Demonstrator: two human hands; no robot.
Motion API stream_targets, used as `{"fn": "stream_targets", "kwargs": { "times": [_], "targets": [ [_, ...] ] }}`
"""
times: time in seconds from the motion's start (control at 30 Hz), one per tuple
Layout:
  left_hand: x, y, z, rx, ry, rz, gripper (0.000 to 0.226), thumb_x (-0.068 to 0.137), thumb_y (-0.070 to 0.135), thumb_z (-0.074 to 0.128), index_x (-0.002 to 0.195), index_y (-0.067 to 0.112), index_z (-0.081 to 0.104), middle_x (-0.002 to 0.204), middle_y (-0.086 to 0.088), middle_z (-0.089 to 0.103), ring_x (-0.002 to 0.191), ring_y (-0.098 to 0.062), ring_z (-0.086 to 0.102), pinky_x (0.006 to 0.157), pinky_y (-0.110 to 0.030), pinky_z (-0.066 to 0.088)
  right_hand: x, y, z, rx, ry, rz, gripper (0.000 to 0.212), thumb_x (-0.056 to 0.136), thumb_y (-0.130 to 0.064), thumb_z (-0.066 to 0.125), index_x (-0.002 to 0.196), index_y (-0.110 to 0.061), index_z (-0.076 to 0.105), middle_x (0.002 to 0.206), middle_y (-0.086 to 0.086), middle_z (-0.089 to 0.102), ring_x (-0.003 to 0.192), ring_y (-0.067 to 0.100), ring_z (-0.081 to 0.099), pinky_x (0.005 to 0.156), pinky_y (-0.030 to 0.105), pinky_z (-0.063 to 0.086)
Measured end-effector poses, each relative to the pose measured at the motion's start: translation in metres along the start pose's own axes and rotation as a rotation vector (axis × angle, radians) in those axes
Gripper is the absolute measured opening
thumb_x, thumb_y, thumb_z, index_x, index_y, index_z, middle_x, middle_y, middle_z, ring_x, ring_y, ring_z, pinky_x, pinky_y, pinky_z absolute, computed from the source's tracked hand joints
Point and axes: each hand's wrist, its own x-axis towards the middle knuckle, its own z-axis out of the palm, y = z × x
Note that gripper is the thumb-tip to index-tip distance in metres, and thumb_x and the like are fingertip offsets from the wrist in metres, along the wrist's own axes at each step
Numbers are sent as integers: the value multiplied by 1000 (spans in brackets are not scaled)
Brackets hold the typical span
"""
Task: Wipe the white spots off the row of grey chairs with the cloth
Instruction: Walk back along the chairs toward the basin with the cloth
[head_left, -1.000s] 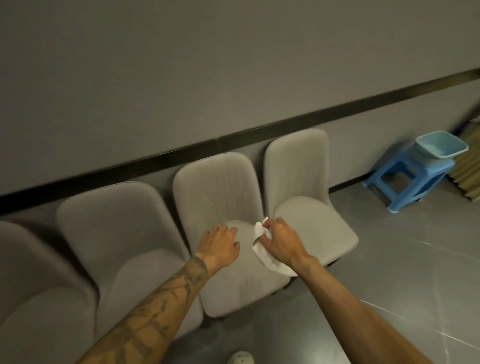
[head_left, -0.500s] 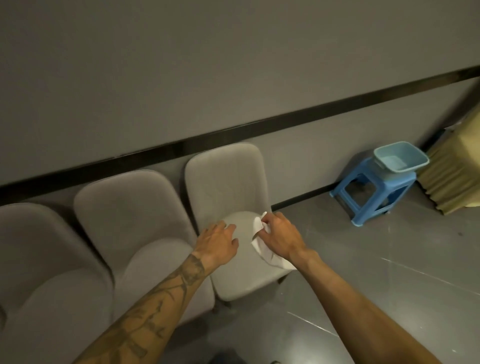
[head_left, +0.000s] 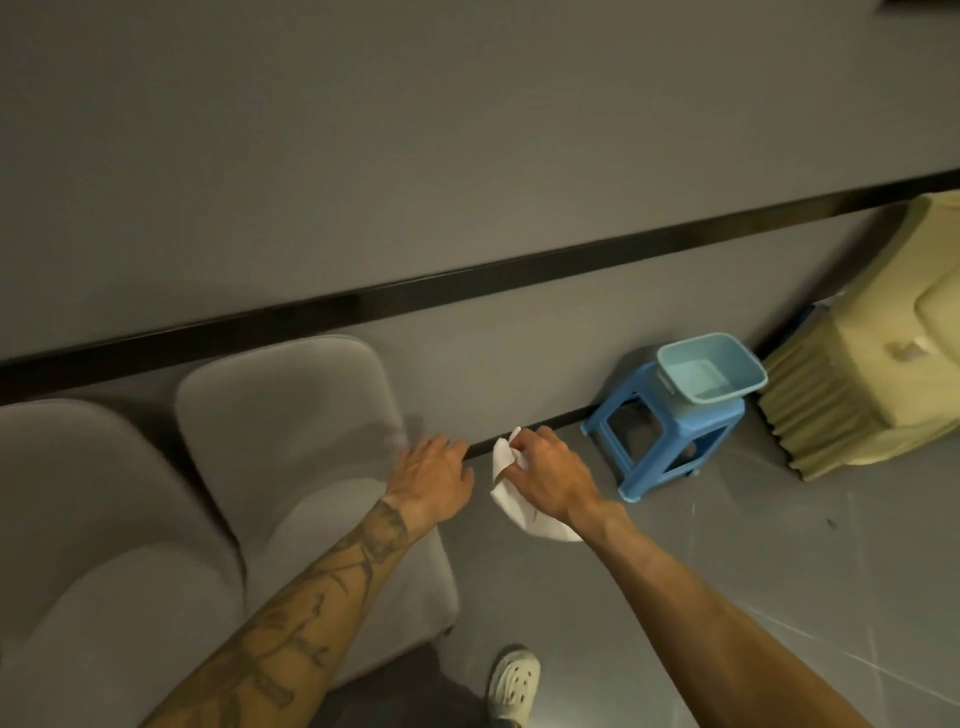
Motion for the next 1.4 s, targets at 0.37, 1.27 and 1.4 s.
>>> {"fn": "stream_targets", "kwargs": {
  "times": [0.37, 1.27, 1.4],
  "targets": [
    [159, 145, -14, 4, -19, 1, 48, 108, 37, 42, 153, 19, 44, 149, -8, 52, 137, -30, 46, 114, -41, 35, 111, 163, -116, -61, -41, 30, 28, 94, -39, 56, 117, -23, 58, 118, 1, 52, 105, 26, 60, 81, 33, 41],
    [459, 386, 155, -41, -149, -311, 56, 111, 39, 35, 164, 24, 28, 166, -4, 35, 153, -25, 32, 123, -38, 24, 411, 601, -197, -245, -184, -58, 24, 96, -27, 56, 117, -17, 58, 115, 12, 52, 106, 37, 58, 88, 42, 50],
    [496, 373, 214, -2, -179, -308, 55, 110, 41, 33, 163, 26, 29, 165, -2, 36, 151, -24, 34, 123, -38, 26, 467, 649, -152, -303, -182, -85, 24, 97, -29, 58, 117, -17, 57, 116, 12, 52, 106, 35, 58, 84, 38, 48]
  ]
}}
